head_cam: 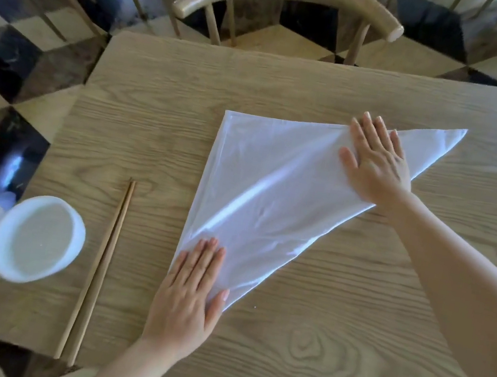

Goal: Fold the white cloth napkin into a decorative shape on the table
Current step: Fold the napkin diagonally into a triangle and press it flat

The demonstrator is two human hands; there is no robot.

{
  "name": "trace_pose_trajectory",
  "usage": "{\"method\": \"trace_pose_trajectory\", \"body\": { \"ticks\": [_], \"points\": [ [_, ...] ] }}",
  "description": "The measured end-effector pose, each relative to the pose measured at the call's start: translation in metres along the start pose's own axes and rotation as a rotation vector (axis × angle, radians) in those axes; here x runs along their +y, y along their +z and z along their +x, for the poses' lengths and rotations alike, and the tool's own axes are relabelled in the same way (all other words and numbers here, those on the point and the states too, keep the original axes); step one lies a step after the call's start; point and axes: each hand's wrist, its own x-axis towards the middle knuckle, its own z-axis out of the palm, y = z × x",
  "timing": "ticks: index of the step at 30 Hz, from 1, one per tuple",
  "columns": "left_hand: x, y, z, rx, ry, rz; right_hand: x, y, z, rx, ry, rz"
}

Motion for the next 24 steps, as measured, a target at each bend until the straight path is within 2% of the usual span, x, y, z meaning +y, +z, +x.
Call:
{"method": "trace_pose_trajectory", "body": {
  "ticks": [4,6,9,12,15,19,24],
  "points": [
    [0.003,-0.006,0.0,-0.02,-0.005,0.0,-0.023,-0.021,-0.013,-0.038,0.054,0.03],
    [0.004,-0.008,0.0,-0.015,-0.005,-0.009,-0.068,-0.024,-0.047,0.002,-0.12,0.133],
    [0.004,-0.01,-0.001,-0.017,-0.014,-0.002,-0.142,-0.007,-0.124,-0.107,-0.503,0.167],
    [0.008,-0.013,0.001,-0.059,-0.027,0.124,-0.162,0.012,-0.161,-0.254,-0.572,0.074],
    [0.014,-0.012,-0.001,-0.057,-0.032,0.099,-0.147,0.016,-0.161,-0.179,-0.478,0.014],
    [0.002,-0.011,-0.001,-0.039,0.052,0.037,-0.107,0.011,-0.147,-0.123,-0.319,0.012],
    [0.0,-0.01,-0.002,-0.069,0.056,0.002,-0.044,0.002,-0.114,-0.081,-0.03,-0.048]
  ]
}}
